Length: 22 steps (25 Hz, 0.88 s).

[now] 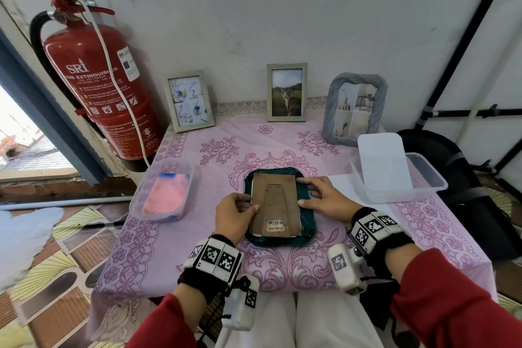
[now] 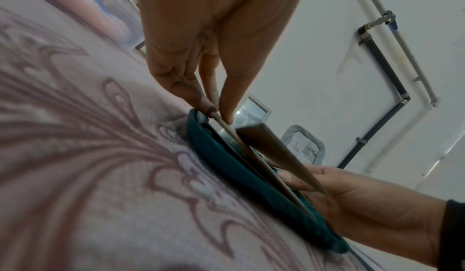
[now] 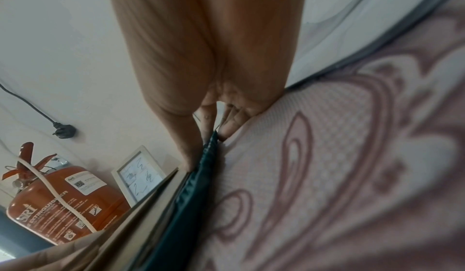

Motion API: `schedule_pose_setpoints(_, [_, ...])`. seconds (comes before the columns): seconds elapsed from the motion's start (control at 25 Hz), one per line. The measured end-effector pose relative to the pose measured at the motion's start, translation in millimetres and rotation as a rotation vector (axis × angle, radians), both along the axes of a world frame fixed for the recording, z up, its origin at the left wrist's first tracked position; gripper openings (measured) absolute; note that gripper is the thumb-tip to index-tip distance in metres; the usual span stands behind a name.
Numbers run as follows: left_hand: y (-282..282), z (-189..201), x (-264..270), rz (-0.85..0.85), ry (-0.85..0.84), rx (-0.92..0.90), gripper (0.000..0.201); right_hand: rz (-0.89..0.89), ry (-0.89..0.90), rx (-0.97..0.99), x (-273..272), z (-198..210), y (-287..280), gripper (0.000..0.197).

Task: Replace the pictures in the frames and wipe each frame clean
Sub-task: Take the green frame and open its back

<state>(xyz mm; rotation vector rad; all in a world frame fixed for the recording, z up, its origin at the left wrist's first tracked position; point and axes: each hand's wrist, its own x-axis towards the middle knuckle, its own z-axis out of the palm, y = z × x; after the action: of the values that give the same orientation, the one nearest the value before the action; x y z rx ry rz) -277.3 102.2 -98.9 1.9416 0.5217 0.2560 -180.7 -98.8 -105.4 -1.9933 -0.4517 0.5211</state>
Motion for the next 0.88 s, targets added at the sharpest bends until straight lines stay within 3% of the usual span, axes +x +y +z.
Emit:
schedule_pose_setpoints(0.44, [-4, -1, 2, -0.031, 0.006, -0.006, 0.034, -0.009, 0.0, 0.006, -1, 1, 0, 0.05])
schedule_pose_setpoints(0.56, [-8, 0, 2, -0.041, 0.035, 0.148, 0.019, -0.021, 0.003, 0.012, -1, 1, 0, 0.05])
schedule_pose_setpoints(0.72, [-17, 2, 1, -0.089, 0.181, 0.316, 0.03, -0.025, 0.012, 0.008, -2, 1, 0, 0.05])
schedule_pose_setpoints(0.8, [-18, 2, 1, -0.092, 0.162, 0.249, 0.027, -0.036, 0.011, 0.006, -1, 1, 0, 0.048])
schedule_pose_setpoints(0.88, [-15, 1, 2, -0.075, 0.111, 0.041, 0.025, -0.046, 0.012, 0.01, -1, 1, 1, 0.047])
